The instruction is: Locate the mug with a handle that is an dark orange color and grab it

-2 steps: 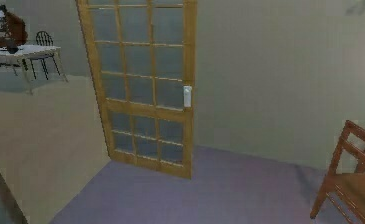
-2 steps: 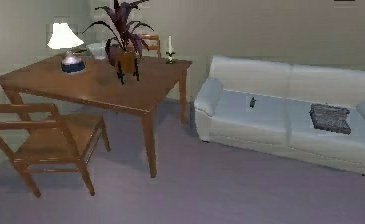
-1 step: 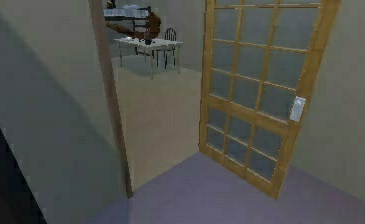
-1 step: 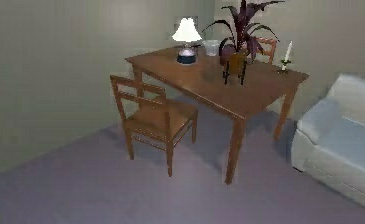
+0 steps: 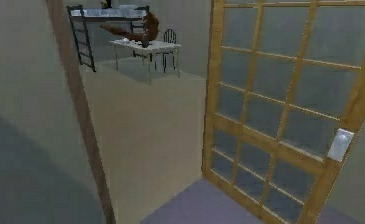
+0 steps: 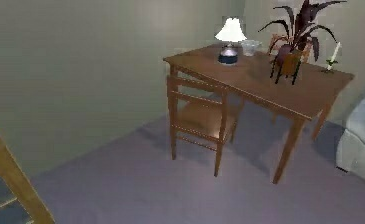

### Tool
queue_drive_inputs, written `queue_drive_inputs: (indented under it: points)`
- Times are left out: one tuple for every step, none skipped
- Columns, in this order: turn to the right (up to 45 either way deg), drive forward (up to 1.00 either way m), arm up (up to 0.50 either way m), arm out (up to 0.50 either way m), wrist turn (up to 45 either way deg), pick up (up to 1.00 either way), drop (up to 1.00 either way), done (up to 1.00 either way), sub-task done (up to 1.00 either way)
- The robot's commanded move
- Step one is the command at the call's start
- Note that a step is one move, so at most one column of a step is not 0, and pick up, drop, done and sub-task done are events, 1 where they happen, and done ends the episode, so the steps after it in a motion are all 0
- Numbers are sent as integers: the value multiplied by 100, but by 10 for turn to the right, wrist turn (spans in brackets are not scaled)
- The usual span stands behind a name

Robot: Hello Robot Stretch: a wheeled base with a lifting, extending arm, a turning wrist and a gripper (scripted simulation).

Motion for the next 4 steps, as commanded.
queue_drive_inputs:
  points:
    - [30, 0, 0, 0, 0, 0, 0, 0, 0]
    - [0, 100, 0, 0, 0, 0, 0, 0, 0]
    - [150, 0, 0, 0, 0, 0, 0, 0, 0]
    - [0, 5, 0, 0, 0, 0, 0, 0, 0]
